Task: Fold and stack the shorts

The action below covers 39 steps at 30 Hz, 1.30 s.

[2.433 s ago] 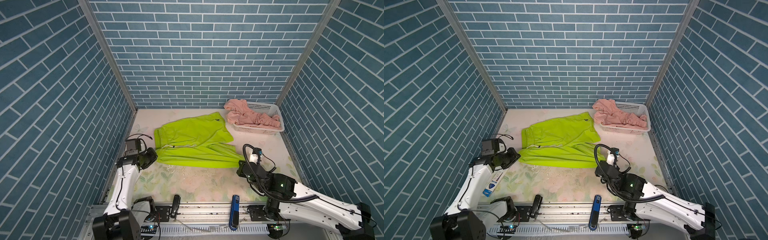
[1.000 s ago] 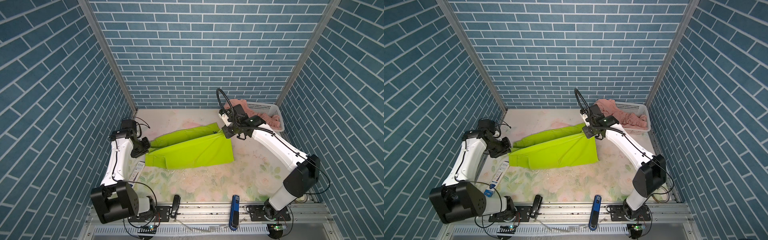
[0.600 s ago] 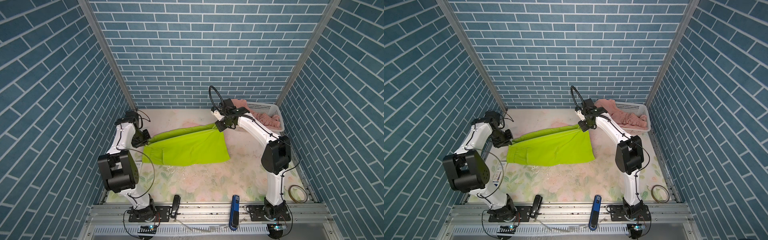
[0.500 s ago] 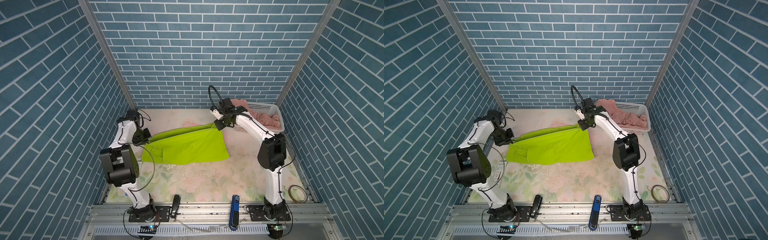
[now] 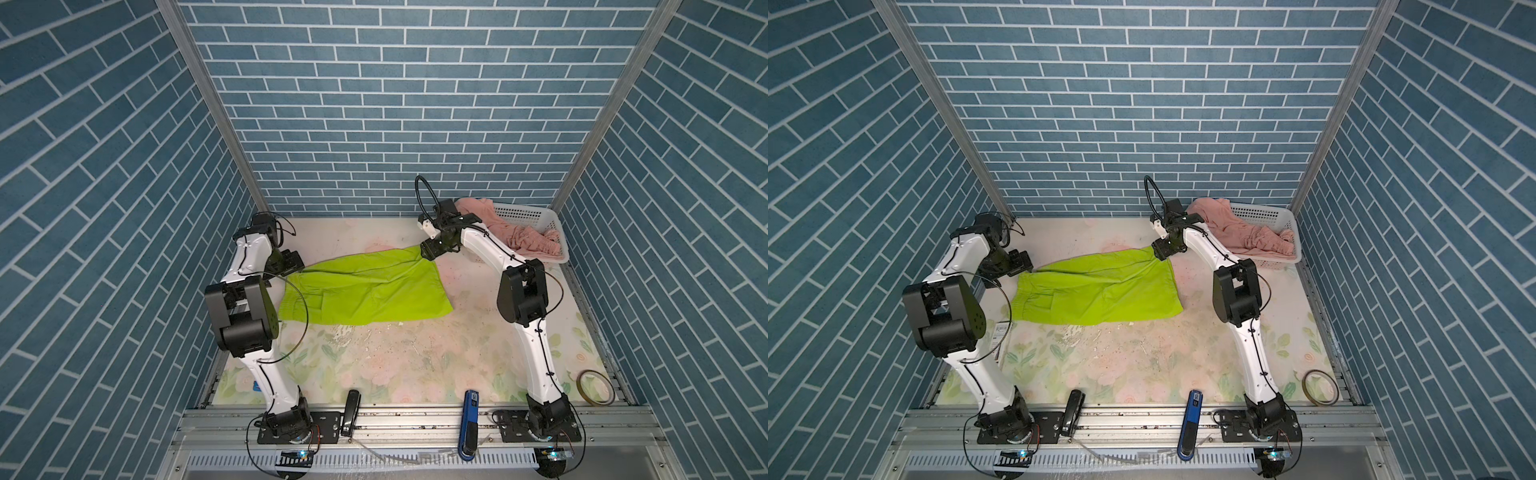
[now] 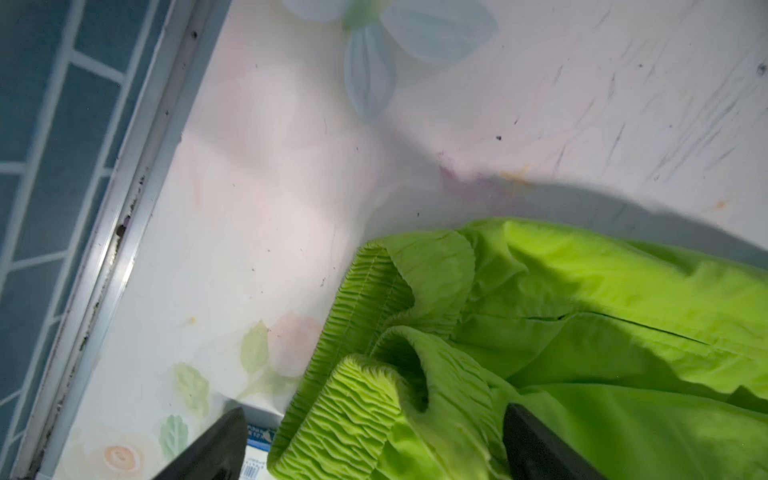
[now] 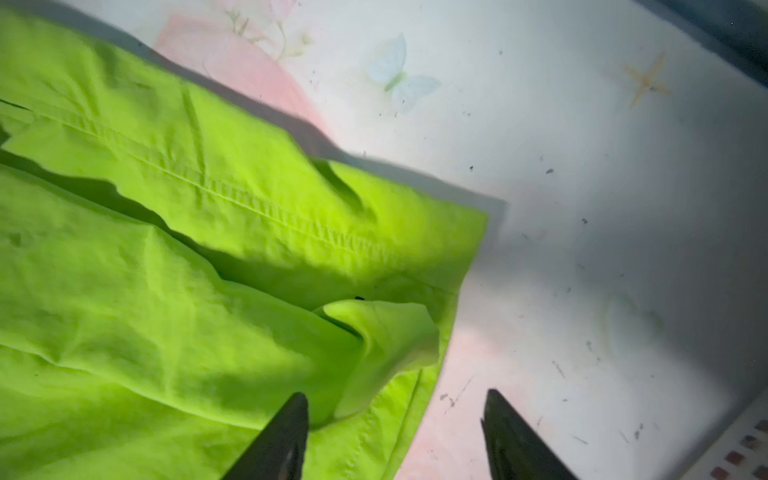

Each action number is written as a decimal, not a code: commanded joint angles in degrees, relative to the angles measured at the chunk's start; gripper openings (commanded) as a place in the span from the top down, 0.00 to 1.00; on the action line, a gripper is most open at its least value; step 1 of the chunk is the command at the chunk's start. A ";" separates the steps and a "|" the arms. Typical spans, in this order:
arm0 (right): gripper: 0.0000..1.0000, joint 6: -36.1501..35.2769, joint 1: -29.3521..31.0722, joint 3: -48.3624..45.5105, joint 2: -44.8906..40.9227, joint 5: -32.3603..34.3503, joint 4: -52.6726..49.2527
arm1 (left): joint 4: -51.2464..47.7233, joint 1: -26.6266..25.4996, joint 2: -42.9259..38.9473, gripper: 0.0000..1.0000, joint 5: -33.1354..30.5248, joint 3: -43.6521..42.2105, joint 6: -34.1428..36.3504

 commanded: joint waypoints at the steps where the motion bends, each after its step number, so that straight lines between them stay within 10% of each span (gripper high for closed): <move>1: 0.30 1.92 -0.26 0.04 -4.76 -2.63 2.36 | 0.47 0.19 -0.34 0.00 0.68 1.64 -1.14; 18: 0.23 23.91 -0.09 -56.51 -40.76 -3.73 18.81 | 1.52 0.55 -20.79 0.00 8.19 -10.90 -2.62; 32: 0.21 28.65 1.33 -66.44 -34.22 -7.57 33.36 | -0.18 0.55 -29.78 0.00 11.36 -18.68 0.24; 39: 0.65 30.09 1.76 -68.51 -33.54 -7.83 35.26 | -2.41 0.55 -32.97 0.00 11.25 -19.95 2.20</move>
